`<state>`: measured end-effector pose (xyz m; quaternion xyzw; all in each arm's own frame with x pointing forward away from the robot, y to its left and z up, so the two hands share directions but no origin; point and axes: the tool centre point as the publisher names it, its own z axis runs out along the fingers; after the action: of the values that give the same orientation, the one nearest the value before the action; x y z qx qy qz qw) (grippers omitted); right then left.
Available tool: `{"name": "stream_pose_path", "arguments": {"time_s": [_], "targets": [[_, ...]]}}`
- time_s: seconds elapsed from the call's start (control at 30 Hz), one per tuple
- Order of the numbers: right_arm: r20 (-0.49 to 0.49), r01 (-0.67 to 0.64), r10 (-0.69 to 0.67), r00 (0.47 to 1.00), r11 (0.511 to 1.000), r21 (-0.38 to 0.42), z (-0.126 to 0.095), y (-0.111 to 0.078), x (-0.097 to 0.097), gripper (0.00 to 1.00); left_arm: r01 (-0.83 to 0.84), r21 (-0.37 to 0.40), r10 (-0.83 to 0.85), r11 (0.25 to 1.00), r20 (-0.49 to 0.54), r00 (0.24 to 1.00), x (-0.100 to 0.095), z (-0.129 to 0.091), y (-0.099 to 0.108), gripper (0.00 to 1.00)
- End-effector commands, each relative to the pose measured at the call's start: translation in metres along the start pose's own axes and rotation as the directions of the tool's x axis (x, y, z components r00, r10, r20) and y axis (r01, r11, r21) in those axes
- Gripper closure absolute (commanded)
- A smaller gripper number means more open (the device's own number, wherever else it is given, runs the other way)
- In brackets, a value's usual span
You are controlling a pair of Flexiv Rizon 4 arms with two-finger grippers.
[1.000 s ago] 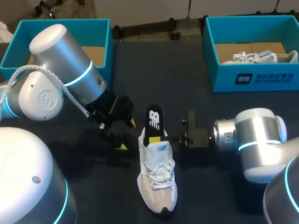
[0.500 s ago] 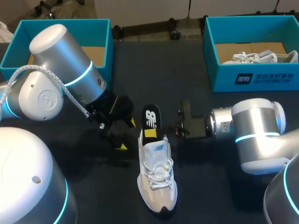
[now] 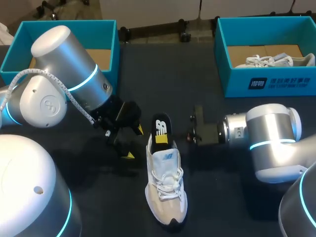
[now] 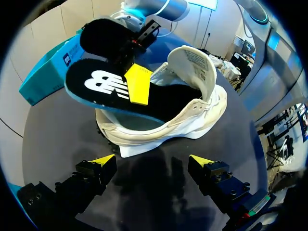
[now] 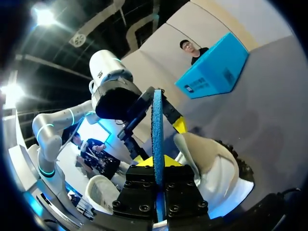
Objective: Take the shoe out of the shoebox, open the shoe tongue, remove and reinsert the insole, then place the shoe into the shoebox
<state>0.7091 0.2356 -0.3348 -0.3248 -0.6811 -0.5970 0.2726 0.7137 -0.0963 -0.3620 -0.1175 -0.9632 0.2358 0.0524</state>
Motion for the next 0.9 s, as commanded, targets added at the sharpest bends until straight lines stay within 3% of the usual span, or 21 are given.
{"name": "stream_pose_path", "arguments": {"time_s": [0.03,0.23,0.37,0.47,0.5,0.57,0.7,0.9], "targets": [[-0.002,-0.025,0.025,1.000,1.000,-0.005,0.005,-0.014,-0.004,1.00,-0.001,0.000,0.001,1.000,0.002,1.000,0.001,0.000,0.000,0.00],[0.005,-0.076,0.076,0.997,0.997,-0.025,0.006,-0.034,-0.005,1.00,-0.001,0.000,0.001,1.000,0.002,1.000,0.001,0.000,0.000,0.00],[0.006,-0.070,0.070,0.998,0.997,-0.035,0.006,-0.036,-0.001,1.00,-0.001,0.000,0.001,1.000,0.002,1.000,0.001,0.000,0.000,0.00],[0.013,-0.049,0.049,0.999,0.998,-0.028,0.008,-0.031,0.004,1.00,-0.001,0.000,0.001,1.000,0.002,1.000,0.001,0.000,0.000,0.00],[0.016,-0.038,0.038,0.999,0.999,-0.022,0.008,-0.027,0.006,0.86,-0.001,0.000,0.001,1.000,0.002,1.000,0.001,0.000,0.000,0.00],[0.021,-0.017,0.017,1.000,1.000,-0.016,0.008,-0.021,0.009,0.76,-0.001,0.000,0.001,1.000,0.002,1.000,0.001,0.000,0.000,0.00],[0.023,0.008,-0.008,1.000,1.000,-0.004,0.006,-0.009,0.012,0.71,-0.001,0.000,0.001,1.000,0.002,1.000,0.001,0.000,0.000,0.00],[0.017,0.023,-0.023,1.000,1.000,0.020,0.007,0.010,0.007,0.74,-0.001,0.000,0.001,1.000,0.002,1.000,0.001,0.000,0.000,0.00]]}}
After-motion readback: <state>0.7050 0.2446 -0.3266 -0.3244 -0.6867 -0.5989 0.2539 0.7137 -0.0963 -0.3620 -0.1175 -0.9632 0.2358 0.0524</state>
